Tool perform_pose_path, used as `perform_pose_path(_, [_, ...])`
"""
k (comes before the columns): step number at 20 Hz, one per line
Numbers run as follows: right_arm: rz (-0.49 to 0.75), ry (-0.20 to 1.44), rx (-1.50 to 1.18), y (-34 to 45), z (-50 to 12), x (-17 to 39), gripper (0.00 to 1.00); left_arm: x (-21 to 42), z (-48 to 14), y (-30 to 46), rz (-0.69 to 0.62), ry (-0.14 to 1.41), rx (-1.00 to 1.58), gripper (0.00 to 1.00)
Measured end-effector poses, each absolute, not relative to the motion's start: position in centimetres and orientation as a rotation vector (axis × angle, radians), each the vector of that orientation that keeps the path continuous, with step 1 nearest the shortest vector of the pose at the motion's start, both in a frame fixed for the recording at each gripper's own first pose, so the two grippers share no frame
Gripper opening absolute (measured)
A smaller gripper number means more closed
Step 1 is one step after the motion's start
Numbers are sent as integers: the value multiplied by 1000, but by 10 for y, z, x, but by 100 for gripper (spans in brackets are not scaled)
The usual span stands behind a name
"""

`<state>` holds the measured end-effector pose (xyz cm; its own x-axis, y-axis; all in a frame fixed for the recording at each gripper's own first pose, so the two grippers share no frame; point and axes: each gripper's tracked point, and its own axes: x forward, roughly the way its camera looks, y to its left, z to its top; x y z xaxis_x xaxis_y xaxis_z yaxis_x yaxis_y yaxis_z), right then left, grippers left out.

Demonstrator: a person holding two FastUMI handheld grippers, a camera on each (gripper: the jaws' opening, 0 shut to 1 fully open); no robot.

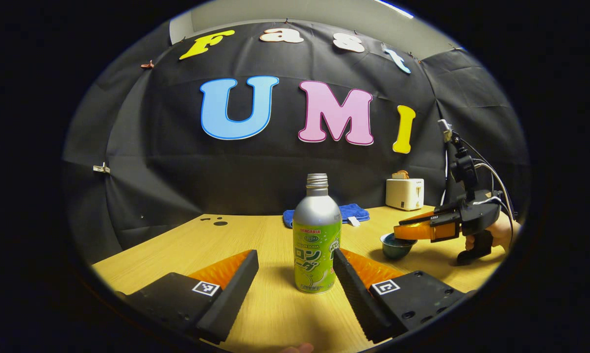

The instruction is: Open the teacup lid with one hand, grasp the water bottle and pour water into the teacup with the other hand; after pouring, place the water bottle on the coaster and then close the teacup lid.

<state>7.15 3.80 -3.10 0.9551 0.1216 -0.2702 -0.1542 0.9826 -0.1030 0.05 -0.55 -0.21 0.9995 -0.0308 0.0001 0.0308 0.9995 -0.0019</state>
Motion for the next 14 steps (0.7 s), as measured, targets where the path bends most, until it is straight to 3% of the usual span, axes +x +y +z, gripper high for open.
perform_pose_path(1, [133,259,-156,37,-30,71,33,1,-2,-5,-31,0,-2,97])
perform_pose_path(5, [114,201,-201,32,-8,66,33,1,-3,-6,-30,1,-2,97])
perform_pose_path(14, [48,-48,-33,0,52,24,33,7,-3,-13,-62,-2,3,97])
